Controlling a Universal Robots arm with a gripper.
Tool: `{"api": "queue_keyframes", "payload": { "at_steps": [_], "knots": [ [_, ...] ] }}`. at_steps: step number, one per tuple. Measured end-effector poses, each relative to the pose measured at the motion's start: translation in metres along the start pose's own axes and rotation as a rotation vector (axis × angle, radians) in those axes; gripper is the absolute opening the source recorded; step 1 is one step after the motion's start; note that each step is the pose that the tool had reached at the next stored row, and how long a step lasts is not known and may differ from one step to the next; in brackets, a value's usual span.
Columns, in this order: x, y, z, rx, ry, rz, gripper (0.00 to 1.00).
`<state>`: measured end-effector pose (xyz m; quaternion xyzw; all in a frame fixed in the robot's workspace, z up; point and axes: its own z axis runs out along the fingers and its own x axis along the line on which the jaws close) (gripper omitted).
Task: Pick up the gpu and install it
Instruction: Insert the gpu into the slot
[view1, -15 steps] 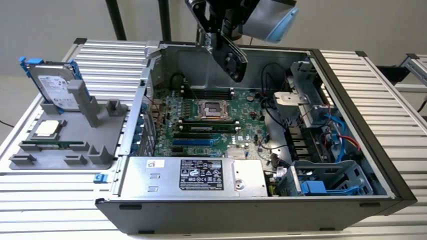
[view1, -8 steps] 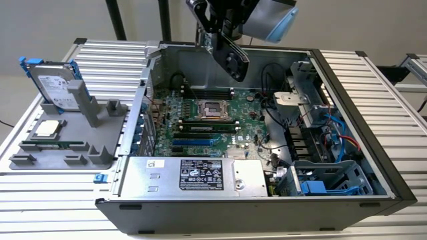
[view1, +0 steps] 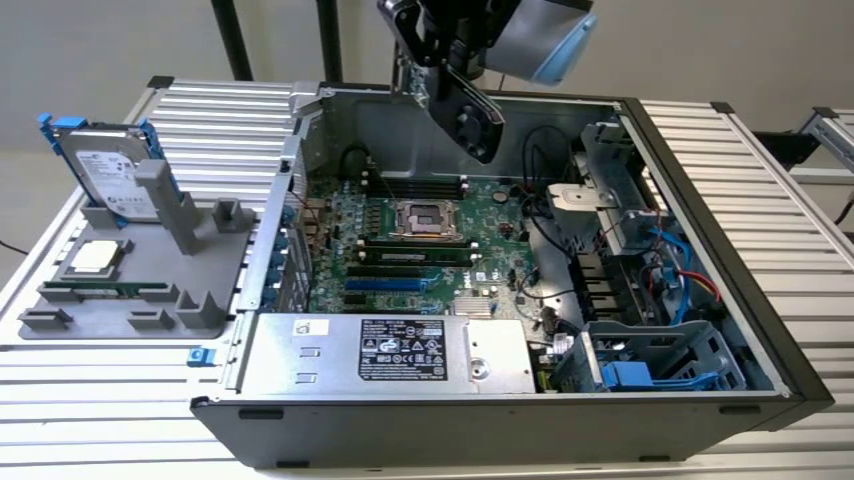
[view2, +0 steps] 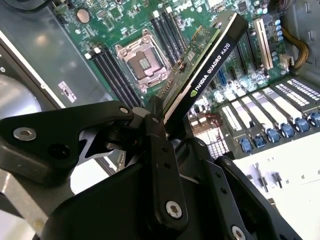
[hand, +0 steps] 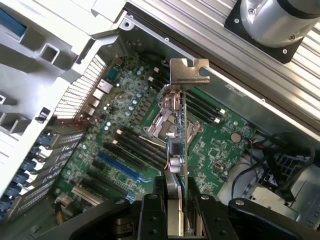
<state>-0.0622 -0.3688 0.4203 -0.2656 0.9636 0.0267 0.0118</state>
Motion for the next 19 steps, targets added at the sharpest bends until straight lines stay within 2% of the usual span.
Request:
{"api": "queue_keyframes", "payload": {
  "at_steps": [19],
  "knots": [
    [-0.0056,-0.0034,0.0001,-0.0032,0.0039,-0.087,0.00]
  ]
}}
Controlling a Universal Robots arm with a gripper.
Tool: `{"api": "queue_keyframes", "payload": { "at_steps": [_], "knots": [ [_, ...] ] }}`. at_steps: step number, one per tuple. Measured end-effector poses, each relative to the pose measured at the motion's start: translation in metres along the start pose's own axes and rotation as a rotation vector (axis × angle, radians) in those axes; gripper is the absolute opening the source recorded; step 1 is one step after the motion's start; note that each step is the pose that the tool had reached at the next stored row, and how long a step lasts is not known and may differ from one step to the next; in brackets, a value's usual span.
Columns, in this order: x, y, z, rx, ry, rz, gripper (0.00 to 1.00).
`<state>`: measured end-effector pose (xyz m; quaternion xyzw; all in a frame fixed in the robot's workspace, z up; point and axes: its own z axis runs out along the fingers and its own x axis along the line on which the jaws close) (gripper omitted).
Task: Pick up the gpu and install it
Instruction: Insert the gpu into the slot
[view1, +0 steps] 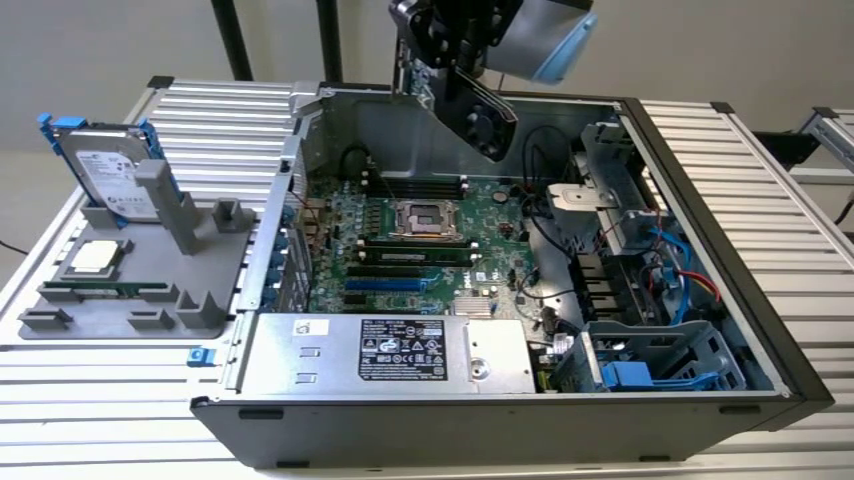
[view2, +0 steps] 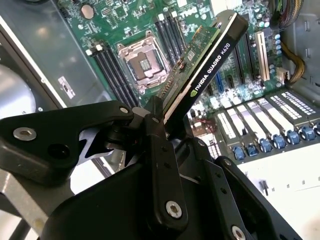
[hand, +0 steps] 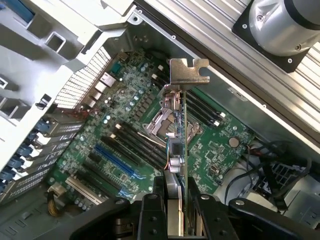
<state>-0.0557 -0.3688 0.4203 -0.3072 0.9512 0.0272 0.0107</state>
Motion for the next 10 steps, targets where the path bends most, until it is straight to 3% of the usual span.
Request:
{"api": "queue_keyframes", "payload": {
  "at_steps": [10],
  "knots": [
    [-0.0019,-0.0014,0.0000,-0.0021,0.0026,-0.057,0.00]
  ]
}}
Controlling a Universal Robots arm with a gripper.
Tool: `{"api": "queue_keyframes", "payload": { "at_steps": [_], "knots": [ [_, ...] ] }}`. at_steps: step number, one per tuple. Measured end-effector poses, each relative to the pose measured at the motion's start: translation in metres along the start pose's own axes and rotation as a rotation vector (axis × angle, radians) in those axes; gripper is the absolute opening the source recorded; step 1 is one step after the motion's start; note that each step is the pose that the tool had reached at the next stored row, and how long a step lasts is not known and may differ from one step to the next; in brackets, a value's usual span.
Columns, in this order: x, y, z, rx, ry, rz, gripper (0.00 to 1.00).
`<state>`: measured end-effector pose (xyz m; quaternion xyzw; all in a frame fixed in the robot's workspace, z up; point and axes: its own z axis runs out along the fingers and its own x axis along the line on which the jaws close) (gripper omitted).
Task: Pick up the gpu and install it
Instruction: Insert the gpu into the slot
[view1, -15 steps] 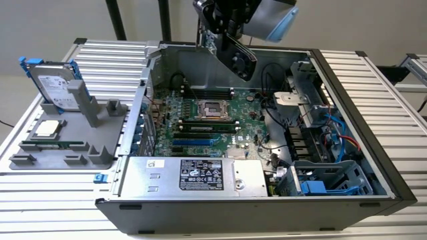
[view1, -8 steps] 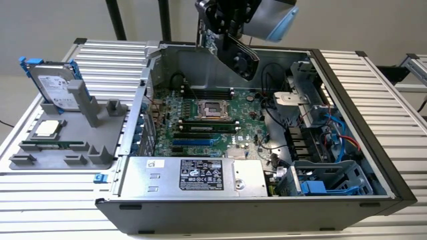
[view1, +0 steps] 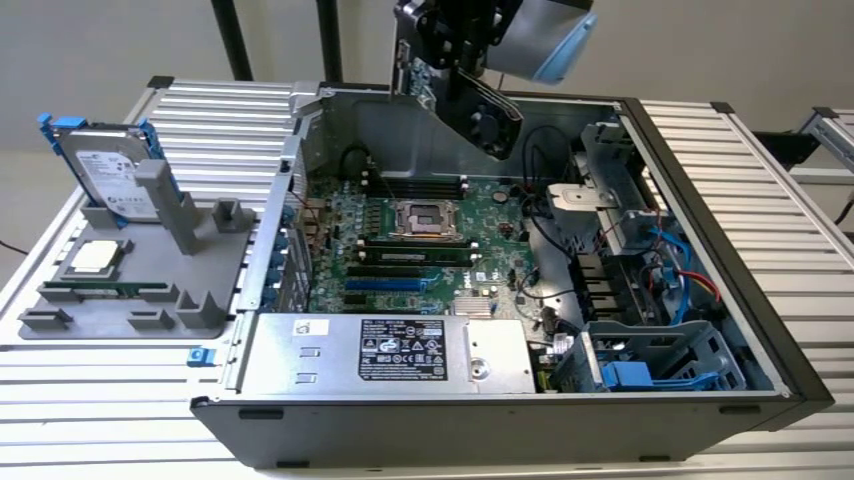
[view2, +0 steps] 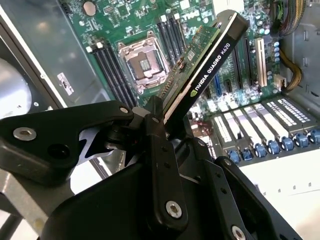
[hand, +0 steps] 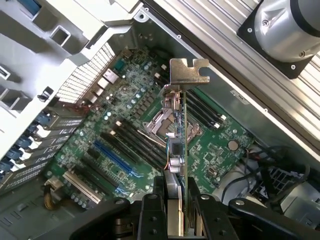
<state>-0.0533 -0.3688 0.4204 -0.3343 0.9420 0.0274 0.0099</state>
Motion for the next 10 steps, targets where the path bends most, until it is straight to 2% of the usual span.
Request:
{"api": "queue_keyframes", "payload": {
  "at_steps": [10],
  "knots": [
    [-0.0003,-0.0002,0.0000,-0.0032,0.0040,-0.088,0.00]
  ]
}}
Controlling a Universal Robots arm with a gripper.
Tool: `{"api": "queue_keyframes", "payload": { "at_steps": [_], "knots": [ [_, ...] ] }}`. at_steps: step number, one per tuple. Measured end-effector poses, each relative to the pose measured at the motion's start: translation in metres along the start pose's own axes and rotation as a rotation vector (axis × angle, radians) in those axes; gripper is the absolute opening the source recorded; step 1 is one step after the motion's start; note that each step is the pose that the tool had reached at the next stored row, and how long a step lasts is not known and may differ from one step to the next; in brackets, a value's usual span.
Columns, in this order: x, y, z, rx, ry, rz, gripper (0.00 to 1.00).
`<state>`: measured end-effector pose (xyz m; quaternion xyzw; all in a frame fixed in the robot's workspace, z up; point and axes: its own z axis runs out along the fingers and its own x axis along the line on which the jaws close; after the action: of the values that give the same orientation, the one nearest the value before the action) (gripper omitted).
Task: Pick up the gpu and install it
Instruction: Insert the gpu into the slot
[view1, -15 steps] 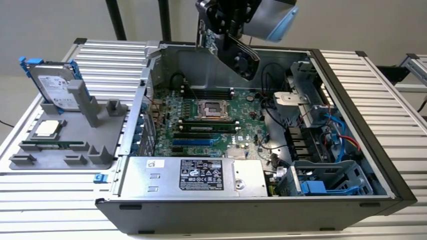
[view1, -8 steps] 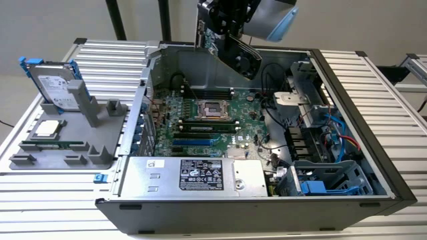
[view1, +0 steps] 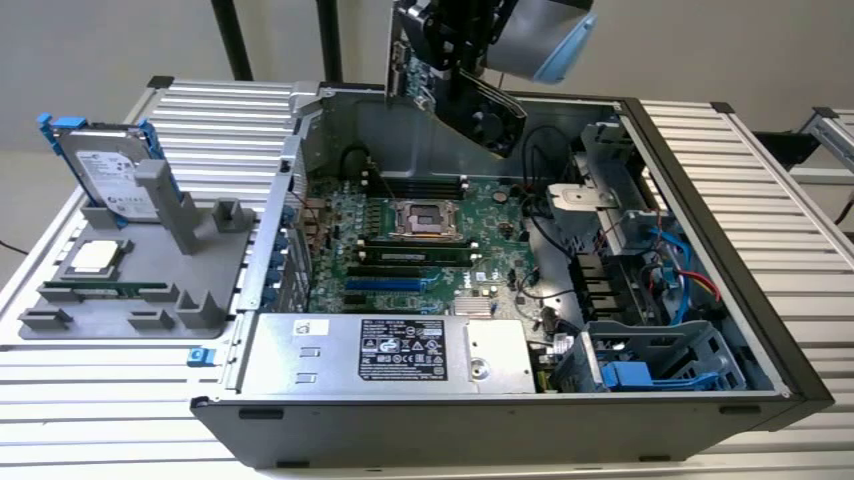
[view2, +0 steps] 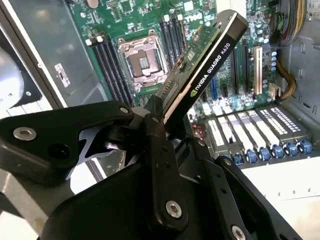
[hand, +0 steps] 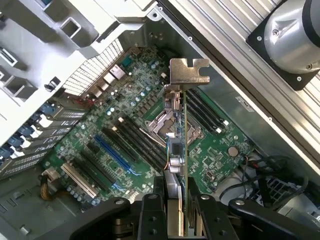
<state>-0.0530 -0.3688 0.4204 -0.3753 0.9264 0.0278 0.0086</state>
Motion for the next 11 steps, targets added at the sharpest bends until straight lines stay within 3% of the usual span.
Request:
{"api": "queue_keyframes", "payload": {
  "at_steps": [11],
  "knots": [
    [-0.0002,-0.0002,0.0000,-0.0035,0.0043,-0.094,0.00]
  ]
}}
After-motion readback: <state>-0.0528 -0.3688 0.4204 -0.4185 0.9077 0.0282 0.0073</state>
